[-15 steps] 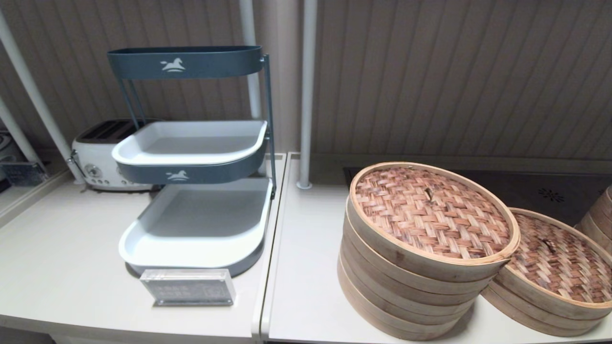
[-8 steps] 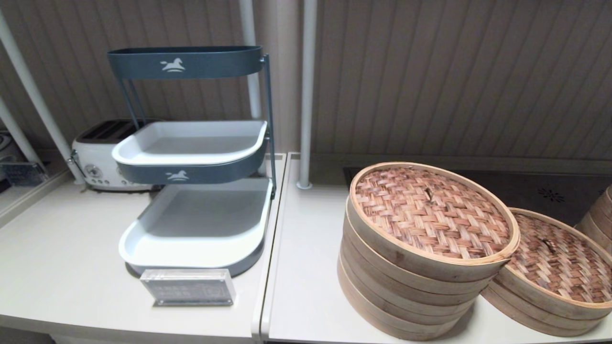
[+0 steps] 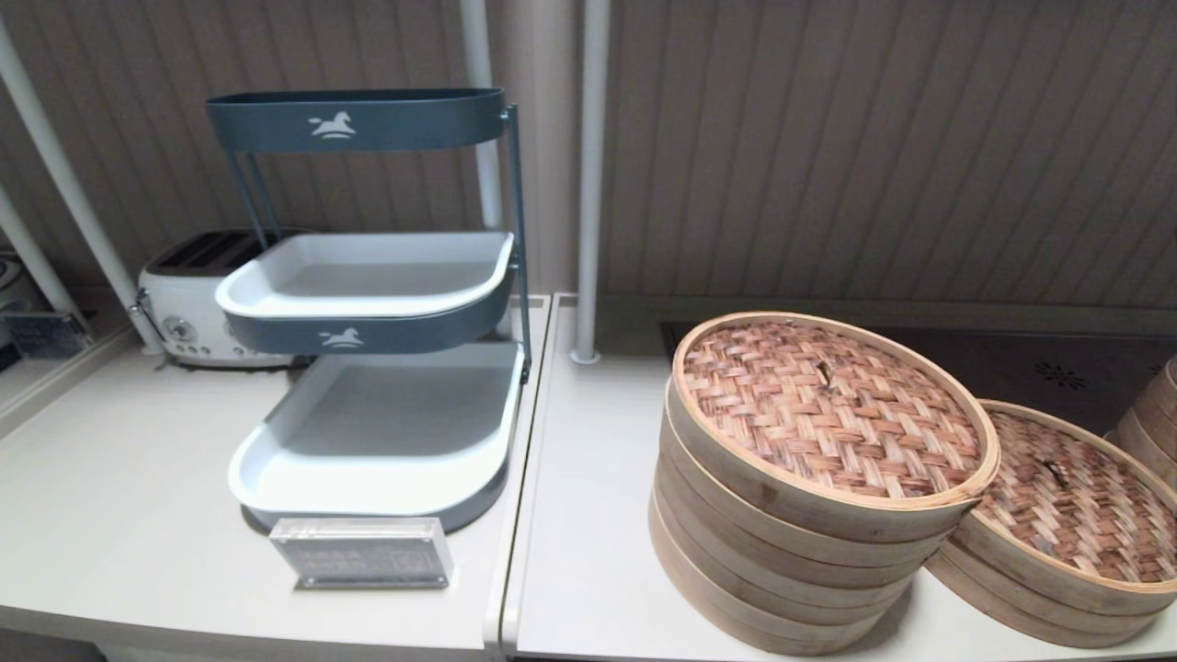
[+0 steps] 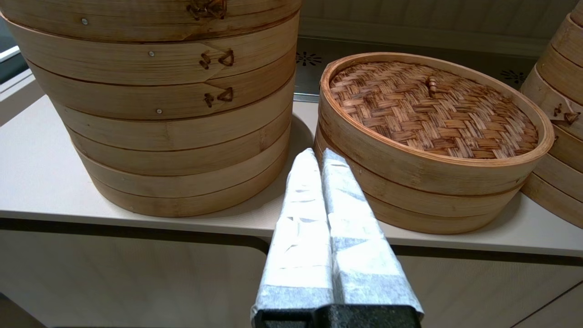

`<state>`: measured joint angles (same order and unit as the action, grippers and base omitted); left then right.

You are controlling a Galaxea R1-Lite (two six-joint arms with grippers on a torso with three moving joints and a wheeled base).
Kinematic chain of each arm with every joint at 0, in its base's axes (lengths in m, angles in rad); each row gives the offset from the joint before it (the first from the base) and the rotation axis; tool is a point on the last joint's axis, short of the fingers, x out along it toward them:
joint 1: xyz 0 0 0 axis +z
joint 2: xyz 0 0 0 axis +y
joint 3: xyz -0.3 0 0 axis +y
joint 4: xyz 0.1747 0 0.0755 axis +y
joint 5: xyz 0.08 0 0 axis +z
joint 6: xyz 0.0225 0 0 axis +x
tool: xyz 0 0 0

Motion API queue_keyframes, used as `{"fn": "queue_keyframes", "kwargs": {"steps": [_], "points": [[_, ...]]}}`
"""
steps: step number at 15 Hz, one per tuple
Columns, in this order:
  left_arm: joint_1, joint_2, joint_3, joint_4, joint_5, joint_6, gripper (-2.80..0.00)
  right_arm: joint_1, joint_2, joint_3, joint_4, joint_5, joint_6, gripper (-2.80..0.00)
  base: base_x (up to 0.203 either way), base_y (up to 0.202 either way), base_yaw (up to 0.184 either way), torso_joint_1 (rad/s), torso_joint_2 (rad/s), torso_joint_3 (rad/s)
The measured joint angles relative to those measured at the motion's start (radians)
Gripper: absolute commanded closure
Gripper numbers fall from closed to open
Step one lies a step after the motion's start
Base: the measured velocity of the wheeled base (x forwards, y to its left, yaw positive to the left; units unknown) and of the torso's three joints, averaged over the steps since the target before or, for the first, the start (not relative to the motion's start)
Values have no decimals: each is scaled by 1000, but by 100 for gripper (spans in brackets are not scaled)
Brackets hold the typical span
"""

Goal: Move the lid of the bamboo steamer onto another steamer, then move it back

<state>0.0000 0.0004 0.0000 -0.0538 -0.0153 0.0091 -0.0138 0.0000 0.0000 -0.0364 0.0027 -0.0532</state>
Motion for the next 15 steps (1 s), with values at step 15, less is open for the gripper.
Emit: {"fn": "queue_keyframes", "kwargs": {"steps": [15], "points": [[0, 0, 0, 1, 0, 0, 0, -1, 0, 0, 0, 1, 0, 0, 0, 0, 0, 0, 0, 0]]}}
